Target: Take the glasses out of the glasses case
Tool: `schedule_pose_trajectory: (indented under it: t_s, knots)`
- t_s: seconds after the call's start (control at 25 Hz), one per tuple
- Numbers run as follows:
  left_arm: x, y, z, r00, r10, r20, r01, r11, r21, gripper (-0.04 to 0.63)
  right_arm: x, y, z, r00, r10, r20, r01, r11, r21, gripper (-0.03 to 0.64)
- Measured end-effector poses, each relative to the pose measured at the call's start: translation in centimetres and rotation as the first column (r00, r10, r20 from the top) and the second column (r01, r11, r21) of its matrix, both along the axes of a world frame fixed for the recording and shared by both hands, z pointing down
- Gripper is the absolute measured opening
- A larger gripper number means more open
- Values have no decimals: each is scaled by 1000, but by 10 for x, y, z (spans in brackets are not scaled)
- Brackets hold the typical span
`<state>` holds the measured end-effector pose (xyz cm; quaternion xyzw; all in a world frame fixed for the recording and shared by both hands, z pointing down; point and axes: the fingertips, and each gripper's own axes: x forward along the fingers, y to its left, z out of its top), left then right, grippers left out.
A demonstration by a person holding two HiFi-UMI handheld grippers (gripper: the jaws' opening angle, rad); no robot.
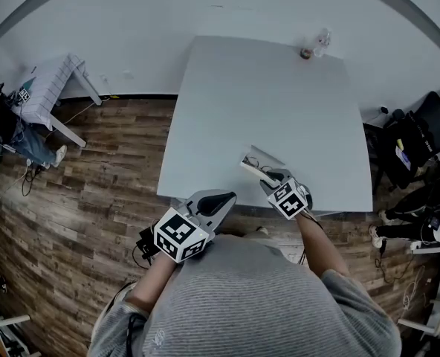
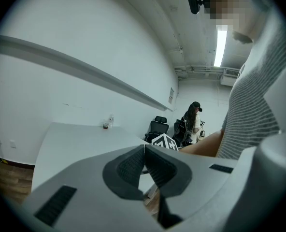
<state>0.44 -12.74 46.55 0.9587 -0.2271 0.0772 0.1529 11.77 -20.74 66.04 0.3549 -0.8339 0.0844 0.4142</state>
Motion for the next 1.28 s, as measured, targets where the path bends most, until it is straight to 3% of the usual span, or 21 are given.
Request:
schedule_pose_trajectory:
  t_s: [0.8,1.28]
  knots:
    - [-20,0,6,996,-86,18,87,996,-16,13,17,-34,86,958,-78,-274,58,995,-79,124]
    - [-24,-3,14,994,-103,37,104,994,-45,13,17,-42,106,943,-100,-317,65,991,-119,123]
